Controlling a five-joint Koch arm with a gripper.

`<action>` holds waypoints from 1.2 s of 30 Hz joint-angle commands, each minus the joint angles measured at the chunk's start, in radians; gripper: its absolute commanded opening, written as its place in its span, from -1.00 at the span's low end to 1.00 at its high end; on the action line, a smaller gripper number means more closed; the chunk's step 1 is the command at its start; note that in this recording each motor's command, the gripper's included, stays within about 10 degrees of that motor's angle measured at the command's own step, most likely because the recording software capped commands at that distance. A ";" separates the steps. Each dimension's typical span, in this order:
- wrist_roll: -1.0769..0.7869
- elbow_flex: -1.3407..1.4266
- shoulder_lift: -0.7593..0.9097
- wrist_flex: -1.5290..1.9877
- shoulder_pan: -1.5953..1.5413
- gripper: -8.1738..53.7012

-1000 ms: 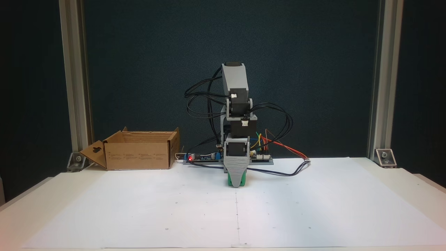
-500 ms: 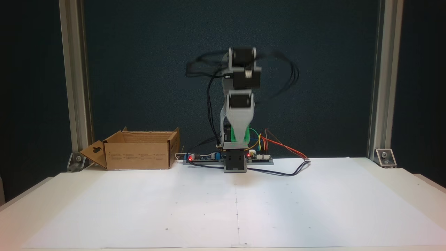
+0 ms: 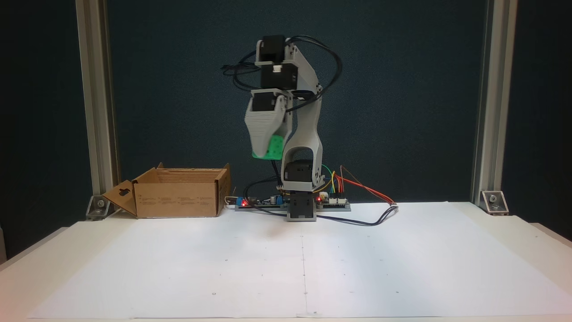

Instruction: Grasp a green dice and put it in the bin.

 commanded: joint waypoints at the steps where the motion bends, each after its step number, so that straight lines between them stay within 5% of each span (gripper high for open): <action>1: -0.115 -0.051 0.018 -0.077 0.103 -0.36; 10: -0.402 -0.060 -0.077 -0.387 0.750 -0.36; 20: -0.598 -0.287 -0.430 -0.546 1.266 -0.36; 36: -0.752 -0.201 -0.580 -0.405 1.388 -0.36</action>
